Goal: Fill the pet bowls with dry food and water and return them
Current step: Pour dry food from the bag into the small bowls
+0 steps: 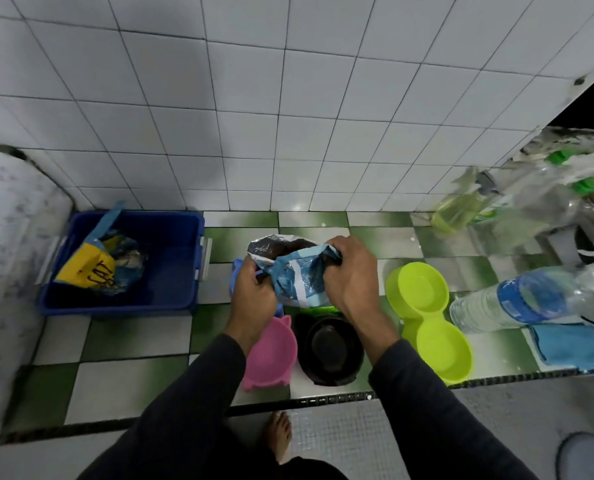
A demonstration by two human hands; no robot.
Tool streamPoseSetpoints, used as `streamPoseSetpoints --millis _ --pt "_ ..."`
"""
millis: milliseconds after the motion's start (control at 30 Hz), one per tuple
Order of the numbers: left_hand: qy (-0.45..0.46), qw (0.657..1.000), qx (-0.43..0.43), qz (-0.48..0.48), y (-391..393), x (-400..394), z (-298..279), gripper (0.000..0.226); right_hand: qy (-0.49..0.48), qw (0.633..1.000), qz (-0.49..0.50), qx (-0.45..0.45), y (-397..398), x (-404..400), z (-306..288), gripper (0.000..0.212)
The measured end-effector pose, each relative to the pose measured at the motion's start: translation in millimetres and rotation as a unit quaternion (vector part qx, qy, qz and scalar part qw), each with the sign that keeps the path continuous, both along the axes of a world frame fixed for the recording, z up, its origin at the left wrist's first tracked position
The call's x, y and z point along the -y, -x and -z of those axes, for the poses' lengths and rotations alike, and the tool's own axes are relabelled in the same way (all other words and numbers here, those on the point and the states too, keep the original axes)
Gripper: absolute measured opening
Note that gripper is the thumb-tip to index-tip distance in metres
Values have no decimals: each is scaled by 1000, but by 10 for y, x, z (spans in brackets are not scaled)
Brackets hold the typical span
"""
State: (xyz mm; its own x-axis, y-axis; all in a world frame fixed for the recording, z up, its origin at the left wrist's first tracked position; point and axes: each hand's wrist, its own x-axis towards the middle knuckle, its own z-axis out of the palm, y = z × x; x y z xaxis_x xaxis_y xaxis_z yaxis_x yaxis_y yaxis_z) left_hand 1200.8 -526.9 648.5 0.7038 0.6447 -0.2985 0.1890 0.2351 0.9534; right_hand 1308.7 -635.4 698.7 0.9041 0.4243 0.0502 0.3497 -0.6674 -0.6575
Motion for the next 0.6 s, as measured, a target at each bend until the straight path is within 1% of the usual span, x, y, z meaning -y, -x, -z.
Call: streamPoseSetpoints --millis 133,200,433,567,600 --pt "13 1000 -18 1 -51 100 25 19 21 1000 -12 16 -45 17 19 25" --pt "23 999 -23 -4 -63 136 45 20 37 999 -16 18 -58 14 19 24" --pt "67 997 -39 14 -155 184 276 38 109 994 -21 20 -77 -5 22 22" --pt "54 997 -54 2 -275 215 610 46 140 989 -36 24 -125 -8 53 21" --pt "53 997 -61 -3 -298 236 582 46 150 988 -41 21 -149 -2 57 20"
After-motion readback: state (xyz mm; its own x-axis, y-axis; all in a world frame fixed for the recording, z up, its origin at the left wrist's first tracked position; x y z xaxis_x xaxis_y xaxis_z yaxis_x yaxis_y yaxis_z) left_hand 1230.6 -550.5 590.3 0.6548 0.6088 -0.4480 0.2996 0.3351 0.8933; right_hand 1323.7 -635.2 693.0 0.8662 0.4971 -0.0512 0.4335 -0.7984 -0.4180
